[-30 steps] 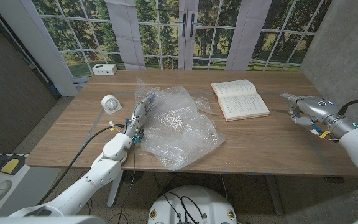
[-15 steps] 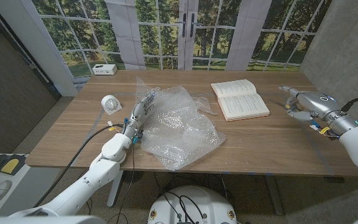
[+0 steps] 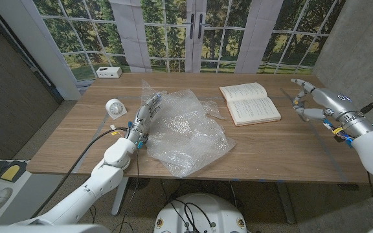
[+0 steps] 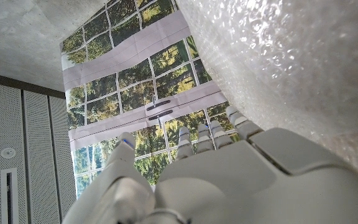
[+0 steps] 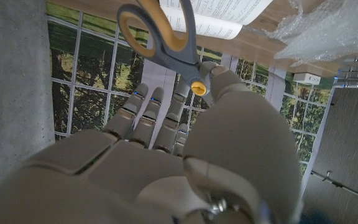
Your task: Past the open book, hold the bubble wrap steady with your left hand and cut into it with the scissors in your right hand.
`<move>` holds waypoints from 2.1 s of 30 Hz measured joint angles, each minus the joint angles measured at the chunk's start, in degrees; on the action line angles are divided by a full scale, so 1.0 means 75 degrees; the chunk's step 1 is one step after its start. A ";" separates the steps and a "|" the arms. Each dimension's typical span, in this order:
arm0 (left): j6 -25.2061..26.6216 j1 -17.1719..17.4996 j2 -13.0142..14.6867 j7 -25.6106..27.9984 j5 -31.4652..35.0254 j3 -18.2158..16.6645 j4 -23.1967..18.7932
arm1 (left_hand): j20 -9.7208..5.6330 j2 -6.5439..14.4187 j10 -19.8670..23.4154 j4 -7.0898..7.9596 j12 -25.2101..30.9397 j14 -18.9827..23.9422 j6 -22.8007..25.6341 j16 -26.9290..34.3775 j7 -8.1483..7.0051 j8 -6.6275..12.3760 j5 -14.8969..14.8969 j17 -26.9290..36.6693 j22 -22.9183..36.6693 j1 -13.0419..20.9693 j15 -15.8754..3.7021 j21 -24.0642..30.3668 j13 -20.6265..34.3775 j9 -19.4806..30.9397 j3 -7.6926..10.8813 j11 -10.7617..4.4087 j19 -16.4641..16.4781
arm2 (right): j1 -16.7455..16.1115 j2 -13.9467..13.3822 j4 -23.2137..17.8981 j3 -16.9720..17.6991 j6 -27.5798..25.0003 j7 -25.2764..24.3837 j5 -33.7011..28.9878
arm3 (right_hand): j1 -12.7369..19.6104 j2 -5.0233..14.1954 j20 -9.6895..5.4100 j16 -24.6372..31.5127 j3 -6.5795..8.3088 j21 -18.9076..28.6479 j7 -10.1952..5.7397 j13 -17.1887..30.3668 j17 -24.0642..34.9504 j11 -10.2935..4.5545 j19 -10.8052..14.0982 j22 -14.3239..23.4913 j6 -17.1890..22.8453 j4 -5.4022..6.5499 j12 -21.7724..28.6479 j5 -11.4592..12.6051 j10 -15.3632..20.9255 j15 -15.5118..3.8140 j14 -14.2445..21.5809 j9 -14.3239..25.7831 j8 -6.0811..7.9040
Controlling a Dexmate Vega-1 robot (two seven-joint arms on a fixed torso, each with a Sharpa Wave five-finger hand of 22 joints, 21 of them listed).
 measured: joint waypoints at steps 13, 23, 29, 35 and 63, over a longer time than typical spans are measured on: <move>-0.0043 0.0180 0.0121 0.0049 -0.0006 -0.0104 -0.0396 | 0.0000 0.0000 0.0000 0.0000 0.0000 0.0000 0.0028 0.0000 0.0028 0.0000 0.0000 0.0000 0.0000 0.0000 0.0000 0.0000 0.0000 0.0000 0.0000 0.0000 0.0000 | 0.0281 0.0338 -0.0007 -0.0165 0.0102 0.0273 0.1813 | -0.0053 0.0052 0.0000 0.0054 -0.0011 0.0000 0.0014 0.0000 0.0037 0.0041 0.0000 0.0017 0.0094 -0.0011 0.0001 -0.0023 0.0040 -0.0042 0.0069 0.0000 0.0000; 0.0016 0.0308 0.0259 0.0076 0.0023 -0.0152 -0.0700 | -0.0001 0.0000 0.0029 0.0000 0.0030 -0.0113 0.0028 0.0000 0.0028 0.0000 0.0000 0.0001 0.0000 0.0000 0.0056 -0.0010 0.0000 0.0000 0.0000 0.0029 -0.0064 | 0.0486 0.0387 0.0106 -0.0310 0.0246 0.0639 0.3549 | -0.0054 0.0051 0.0028 0.0054 -0.0048 0.0000 0.0014 0.0000 0.0036 0.0039 -0.0029 0.0017 0.0093 -0.0004 0.0001 -0.0030 0.0039 -0.0041 0.0068 0.0001 0.0000; 0.0032 0.0385 0.0315 0.0214 0.0162 -0.0193 -0.0867 | 0.0001 0.0000 0.0029 0.0000 0.0030 -0.0164 0.0070 0.0000 0.0070 0.0000 0.0000 0.0001 0.0000 0.0000 0.0029 -0.0030 0.0000 0.0000 0.0000 0.0029 -0.0112 | 0.0610 0.0374 0.0208 -0.0477 0.0324 0.0755 0.4348 | -0.0129 0.0035 0.0028 0.0054 -0.0064 0.0000 0.0014 0.0000 0.0061 0.0039 -0.0029 0.0017 0.0093 0.0000 0.0149 -0.0049 0.0038 -0.0041 0.0068 0.0001 0.0000; 0.0033 0.0453 0.0343 0.0294 0.0242 -0.0210 -0.0978 | -0.0027 0.0000 0.0029 0.0000 0.0030 -0.0205 0.0070 0.0000 0.0070 0.0000 0.0000 0.0001 0.0000 0.0000 0.0069 -0.0030 0.0000 0.0000 0.0000 0.0029 -0.0139 | 0.0708 0.0319 0.0299 -0.0648 0.0413 0.0823 0.5100 | -0.0155 0.0009 0.0096 0.0053 -0.0069 0.0000 -0.0004 0.0000 0.0071 0.0038 -0.0043 0.0016 0.0111 -0.0006 0.0297 -0.0060 0.0037 -0.0041 0.0068 0.0001 0.0000; -0.0034 0.0617 0.0470 0.0370 0.0482 -0.0249 -0.1343 | 0.0001 0.0000 0.0098 0.0000 0.0030 -0.0246 0.0097 0.0000 0.0042 0.0000 0.0000 0.0002 0.0000 0.0000 0.0027 -0.0030 -0.0016 -0.0019 0.0000 0.0042 -0.0192 | 0.1272 -0.0059 0.0883 -0.2014 0.1160 0.0557 0.6853 | -0.0293 -0.0013 0.0138 0.0022 -0.0039 0.0000 0.0002 0.0003 0.0070 0.0036 -0.0085 0.0015 0.0189 0.0025 0.0488 0.0024 0.0035 -0.0041 0.0067 0.0002 0.0000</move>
